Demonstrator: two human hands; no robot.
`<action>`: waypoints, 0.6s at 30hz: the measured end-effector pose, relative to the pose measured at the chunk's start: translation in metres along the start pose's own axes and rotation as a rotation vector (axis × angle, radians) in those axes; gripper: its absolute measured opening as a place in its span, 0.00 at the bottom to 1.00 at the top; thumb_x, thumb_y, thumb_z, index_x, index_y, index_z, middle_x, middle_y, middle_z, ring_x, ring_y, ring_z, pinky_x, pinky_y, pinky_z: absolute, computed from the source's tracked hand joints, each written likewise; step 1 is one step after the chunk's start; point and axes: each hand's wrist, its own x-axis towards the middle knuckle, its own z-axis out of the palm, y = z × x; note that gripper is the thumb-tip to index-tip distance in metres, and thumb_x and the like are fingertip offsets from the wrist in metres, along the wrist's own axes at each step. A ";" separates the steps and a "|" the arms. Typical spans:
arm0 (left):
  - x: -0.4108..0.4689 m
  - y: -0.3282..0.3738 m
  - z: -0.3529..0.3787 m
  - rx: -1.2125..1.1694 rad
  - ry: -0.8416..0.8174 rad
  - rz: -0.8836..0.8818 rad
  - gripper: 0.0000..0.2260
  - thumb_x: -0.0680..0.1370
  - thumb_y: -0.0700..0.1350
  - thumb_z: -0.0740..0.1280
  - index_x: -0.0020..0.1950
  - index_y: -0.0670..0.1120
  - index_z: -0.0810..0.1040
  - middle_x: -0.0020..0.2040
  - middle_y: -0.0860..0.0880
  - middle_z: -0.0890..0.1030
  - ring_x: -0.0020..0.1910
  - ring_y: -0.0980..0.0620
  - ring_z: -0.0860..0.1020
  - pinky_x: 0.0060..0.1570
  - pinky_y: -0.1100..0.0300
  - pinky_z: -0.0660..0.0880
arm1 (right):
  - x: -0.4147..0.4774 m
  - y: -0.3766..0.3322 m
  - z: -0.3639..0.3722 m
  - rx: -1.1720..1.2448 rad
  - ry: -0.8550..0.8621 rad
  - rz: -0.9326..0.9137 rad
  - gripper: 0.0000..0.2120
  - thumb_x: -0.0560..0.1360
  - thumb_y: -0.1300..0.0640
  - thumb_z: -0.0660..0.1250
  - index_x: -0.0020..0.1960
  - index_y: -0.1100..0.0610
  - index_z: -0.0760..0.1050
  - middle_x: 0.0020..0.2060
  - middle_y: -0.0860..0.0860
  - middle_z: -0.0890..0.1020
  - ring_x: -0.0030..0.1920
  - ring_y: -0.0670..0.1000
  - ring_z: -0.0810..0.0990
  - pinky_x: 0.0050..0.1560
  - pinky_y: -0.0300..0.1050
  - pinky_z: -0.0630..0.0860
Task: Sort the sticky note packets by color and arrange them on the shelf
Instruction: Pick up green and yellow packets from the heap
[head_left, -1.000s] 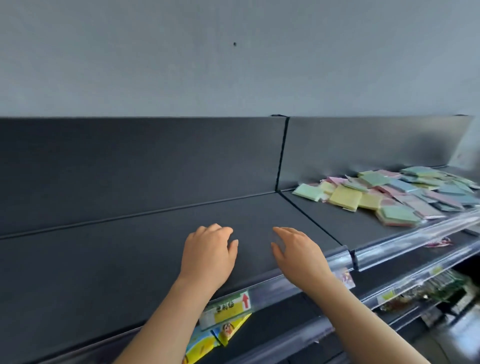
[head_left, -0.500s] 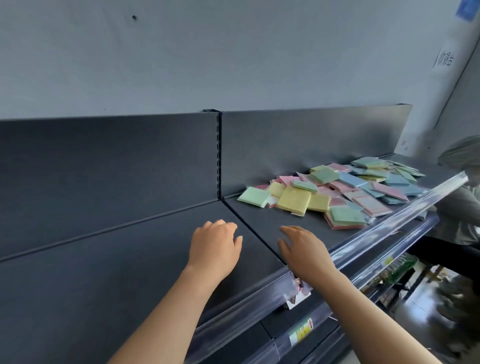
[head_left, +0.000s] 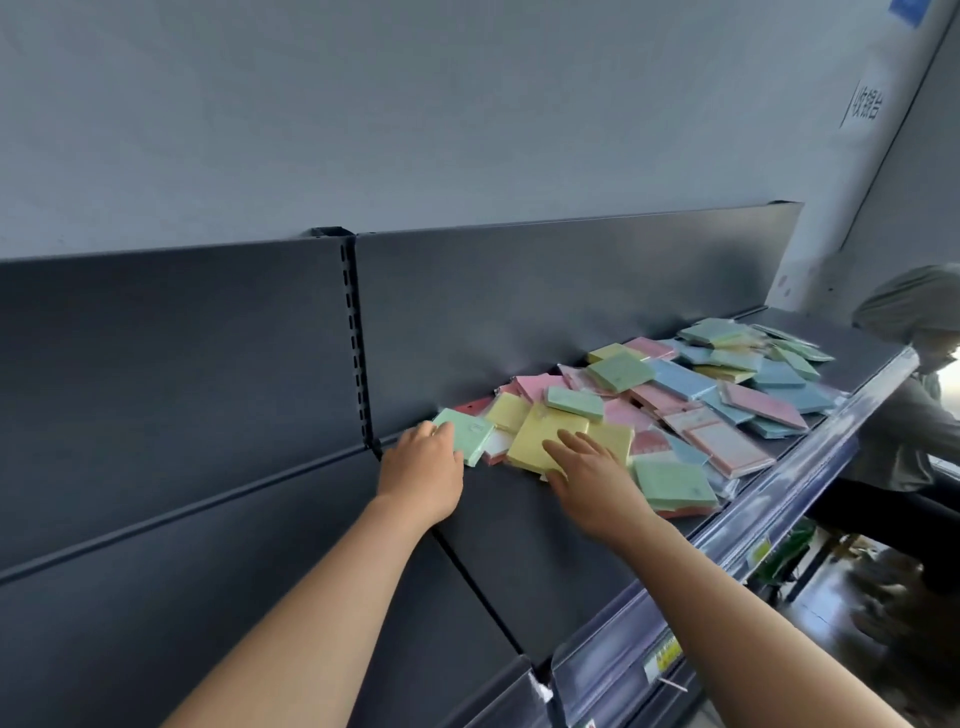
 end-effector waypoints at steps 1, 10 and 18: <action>0.009 0.001 0.005 0.017 -0.003 -0.008 0.17 0.83 0.48 0.53 0.69 0.44 0.65 0.68 0.46 0.69 0.67 0.45 0.66 0.60 0.52 0.68 | 0.006 0.005 0.001 -0.003 -0.025 -0.019 0.22 0.82 0.52 0.52 0.75 0.51 0.60 0.77 0.52 0.57 0.77 0.55 0.53 0.75 0.51 0.54; 0.021 0.013 0.024 0.035 -0.081 -0.161 0.17 0.82 0.55 0.50 0.60 0.47 0.71 0.65 0.47 0.71 0.64 0.45 0.69 0.59 0.49 0.70 | 0.010 0.034 -0.002 0.224 -0.073 -0.273 0.16 0.82 0.55 0.55 0.61 0.61 0.77 0.64 0.58 0.75 0.69 0.55 0.67 0.65 0.21 0.40; -0.004 0.032 0.013 -0.139 0.042 -0.416 0.24 0.77 0.59 0.64 0.63 0.43 0.69 0.64 0.44 0.72 0.62 0.42 0.71 0.58 0.50 0.71 | 0.014 0.044 0.000 0.054 0.026 -0.050 0.37 0.70 0.32 0.63 0.68 0.56 0.66 0.68 0.52 0.70 0.67 0.57 0.66 0.65 0.49 0.66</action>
